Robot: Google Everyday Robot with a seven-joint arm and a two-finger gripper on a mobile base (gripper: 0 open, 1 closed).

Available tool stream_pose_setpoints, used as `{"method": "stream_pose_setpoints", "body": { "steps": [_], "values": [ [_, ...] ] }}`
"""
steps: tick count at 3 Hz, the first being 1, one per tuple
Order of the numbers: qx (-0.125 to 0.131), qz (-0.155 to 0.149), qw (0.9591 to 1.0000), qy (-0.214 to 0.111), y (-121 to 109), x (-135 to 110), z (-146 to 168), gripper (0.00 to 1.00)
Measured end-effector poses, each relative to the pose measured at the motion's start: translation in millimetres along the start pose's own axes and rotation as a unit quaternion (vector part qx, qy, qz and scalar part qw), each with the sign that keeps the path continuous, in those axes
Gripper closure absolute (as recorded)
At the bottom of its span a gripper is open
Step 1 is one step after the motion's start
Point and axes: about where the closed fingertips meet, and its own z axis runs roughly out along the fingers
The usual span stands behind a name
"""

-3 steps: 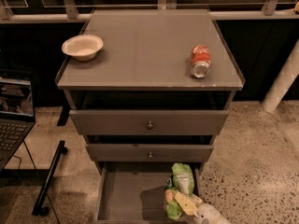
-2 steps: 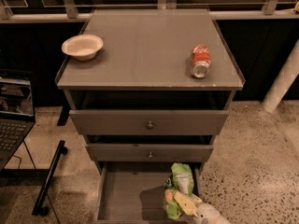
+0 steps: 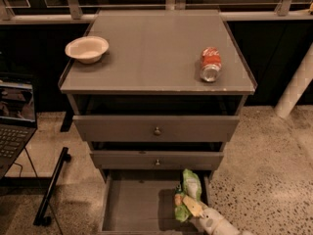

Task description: Place green rice chip bag into bottom drawer

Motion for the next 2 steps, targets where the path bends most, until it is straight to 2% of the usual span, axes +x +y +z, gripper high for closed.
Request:
{"method": "stream_pose_setpoints", "body": {
  "steps": [1, 2],
  "values": [
    [0.038, 0.037, 0.9985, 0.017, -58.2, 10.1, 30.6, 1.00],
    [0.080, 0.056, 0.9942, 0.046, -98.1, 26.0, 53.8, 1.00]
  ]
}}
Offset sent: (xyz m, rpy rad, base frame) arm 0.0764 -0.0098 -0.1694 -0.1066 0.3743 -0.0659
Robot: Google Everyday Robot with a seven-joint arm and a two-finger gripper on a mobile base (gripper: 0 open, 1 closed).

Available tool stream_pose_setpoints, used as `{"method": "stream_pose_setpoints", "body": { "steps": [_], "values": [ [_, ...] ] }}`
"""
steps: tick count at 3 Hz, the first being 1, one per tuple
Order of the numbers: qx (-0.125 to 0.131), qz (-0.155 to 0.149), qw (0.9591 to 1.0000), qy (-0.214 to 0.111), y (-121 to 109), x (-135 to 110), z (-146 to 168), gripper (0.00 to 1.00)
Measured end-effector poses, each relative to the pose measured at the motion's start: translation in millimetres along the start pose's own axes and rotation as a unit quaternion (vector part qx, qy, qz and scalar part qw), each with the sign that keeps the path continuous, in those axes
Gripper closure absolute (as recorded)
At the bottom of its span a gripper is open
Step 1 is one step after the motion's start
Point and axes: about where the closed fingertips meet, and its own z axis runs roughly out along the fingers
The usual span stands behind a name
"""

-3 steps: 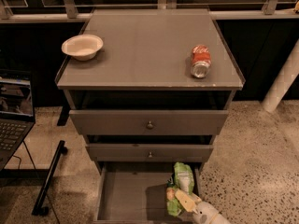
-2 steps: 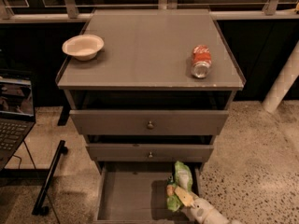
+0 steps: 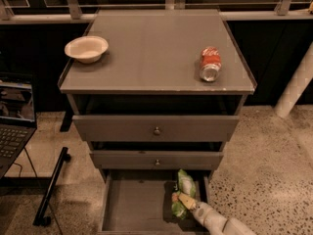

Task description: Place green rice chip bag into bottom drawer

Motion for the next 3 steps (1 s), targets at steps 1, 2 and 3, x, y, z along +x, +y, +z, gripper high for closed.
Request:
{"method": "stream_pose_setpoints", "body": {
  "steps": [1, 2, 3],
  "values": [
    [0.056, 0.009, 0.9979, 0.032, -33.8, 12.0, 18.2, 1.00],
    [0.061, 0.008, 0.9974, 0.037, -35.8, 15.1, 21.3, 0.82],
    [0.061, 0.008, 0.9974, 0.037, -35.8, 15.2, 21.3, 0.59]
  ]
}}
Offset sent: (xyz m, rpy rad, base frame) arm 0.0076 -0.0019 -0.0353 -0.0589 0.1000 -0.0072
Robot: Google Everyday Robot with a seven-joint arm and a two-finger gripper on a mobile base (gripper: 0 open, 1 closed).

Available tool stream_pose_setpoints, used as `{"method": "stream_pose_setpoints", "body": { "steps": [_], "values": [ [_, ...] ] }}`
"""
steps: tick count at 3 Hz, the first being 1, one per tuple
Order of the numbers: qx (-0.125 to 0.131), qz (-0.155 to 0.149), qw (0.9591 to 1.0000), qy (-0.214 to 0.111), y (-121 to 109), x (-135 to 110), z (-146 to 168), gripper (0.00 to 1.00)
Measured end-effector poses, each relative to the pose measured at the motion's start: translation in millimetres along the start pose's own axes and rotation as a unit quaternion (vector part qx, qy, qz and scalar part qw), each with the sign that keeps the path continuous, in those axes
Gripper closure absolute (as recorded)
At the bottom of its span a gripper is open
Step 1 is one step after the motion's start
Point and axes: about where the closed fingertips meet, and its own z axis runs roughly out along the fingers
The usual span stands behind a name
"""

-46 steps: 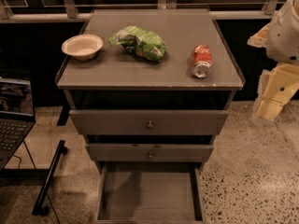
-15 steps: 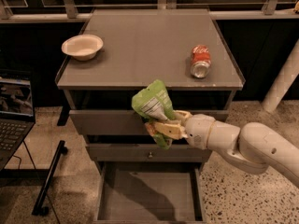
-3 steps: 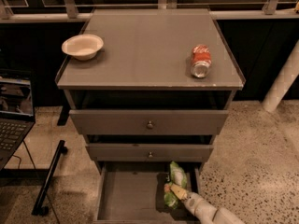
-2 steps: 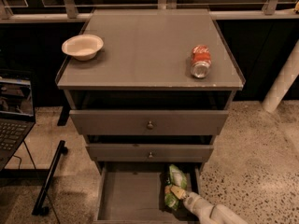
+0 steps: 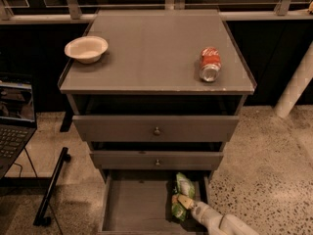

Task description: Place green rice chip bag into bottom drawer

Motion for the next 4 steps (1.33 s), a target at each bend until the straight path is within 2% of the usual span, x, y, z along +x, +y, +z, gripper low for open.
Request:
{"method": "stream_pose_setpoints", "body": {
  "steps": [2, 3, 4],
  "values": [
    [0.000, 0.000, 1.0000, 0.000, 0.0, 0.0, 0.0, 0.13],
    [0.000, 0.000, 1.0000, 0.000, 0.1, 0.0, 0.1, 0.00],
    [0.000, 0.000, 1.0000, 0.000, 0.1, 0.1, 0.1, 0.00]
  ]
}}
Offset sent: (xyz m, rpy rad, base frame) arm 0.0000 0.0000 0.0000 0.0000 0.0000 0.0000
